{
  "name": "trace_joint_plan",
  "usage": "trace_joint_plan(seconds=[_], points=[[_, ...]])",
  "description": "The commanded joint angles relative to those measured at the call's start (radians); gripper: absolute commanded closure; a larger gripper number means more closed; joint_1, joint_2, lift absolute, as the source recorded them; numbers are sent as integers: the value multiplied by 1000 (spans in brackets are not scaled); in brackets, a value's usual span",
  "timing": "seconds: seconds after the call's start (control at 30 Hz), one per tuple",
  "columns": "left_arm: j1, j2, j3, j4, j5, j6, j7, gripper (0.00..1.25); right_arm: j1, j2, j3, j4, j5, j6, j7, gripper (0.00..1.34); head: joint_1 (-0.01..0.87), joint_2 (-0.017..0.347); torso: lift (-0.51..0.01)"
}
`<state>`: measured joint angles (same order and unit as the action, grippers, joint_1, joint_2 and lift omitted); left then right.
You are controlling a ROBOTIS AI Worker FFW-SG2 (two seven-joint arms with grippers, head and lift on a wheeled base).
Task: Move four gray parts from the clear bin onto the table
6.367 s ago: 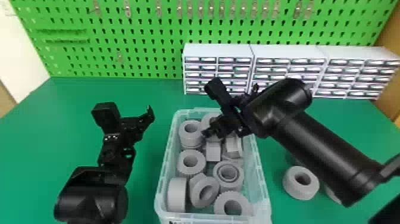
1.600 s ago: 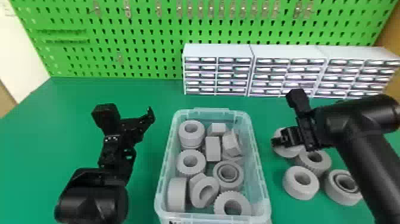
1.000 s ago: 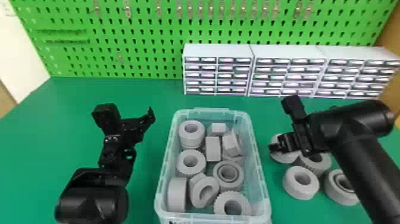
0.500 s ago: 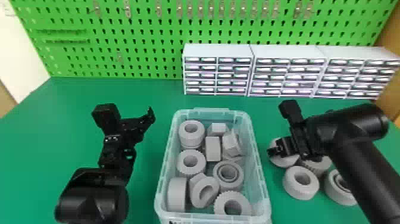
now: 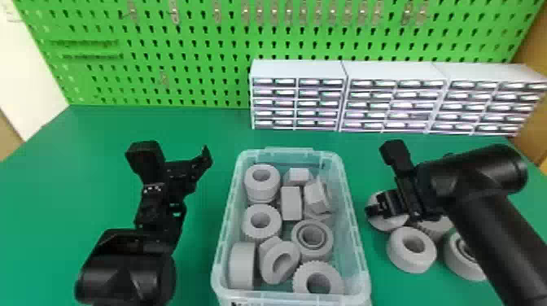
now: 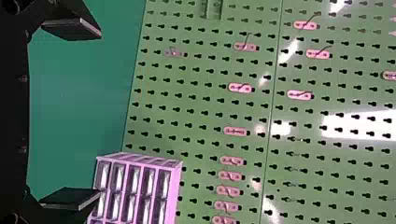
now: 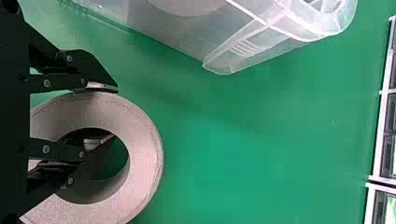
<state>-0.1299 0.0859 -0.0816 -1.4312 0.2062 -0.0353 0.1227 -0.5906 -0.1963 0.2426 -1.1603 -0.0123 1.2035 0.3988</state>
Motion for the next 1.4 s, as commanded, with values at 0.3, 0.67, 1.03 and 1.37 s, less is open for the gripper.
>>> trace_joint_plan(seconds=[0.3, 0.67, 1.03, 1.37], points=[[0, 0, -1, 2, 1, 0, 0, 96, -2, 0, 4, 8, 6, 1, 0, 1111, 693, 72, -52], [1, 0, -3, 2, 1, 0, 0, 96, 0, 0, 12, 19, 8, 2, 0, 1085, 693, 72, -52], [1, 0, -7, 0, -4, -2, 0, 96, -2, 2, 12, 33, 5, 18, 0, 717, 693, 72, -52], [1, 0, -6, 2, -4, -2, 0, 96, -2, 2, 14, 36, 5, 19, 0, 618, 693, 72, -52]])
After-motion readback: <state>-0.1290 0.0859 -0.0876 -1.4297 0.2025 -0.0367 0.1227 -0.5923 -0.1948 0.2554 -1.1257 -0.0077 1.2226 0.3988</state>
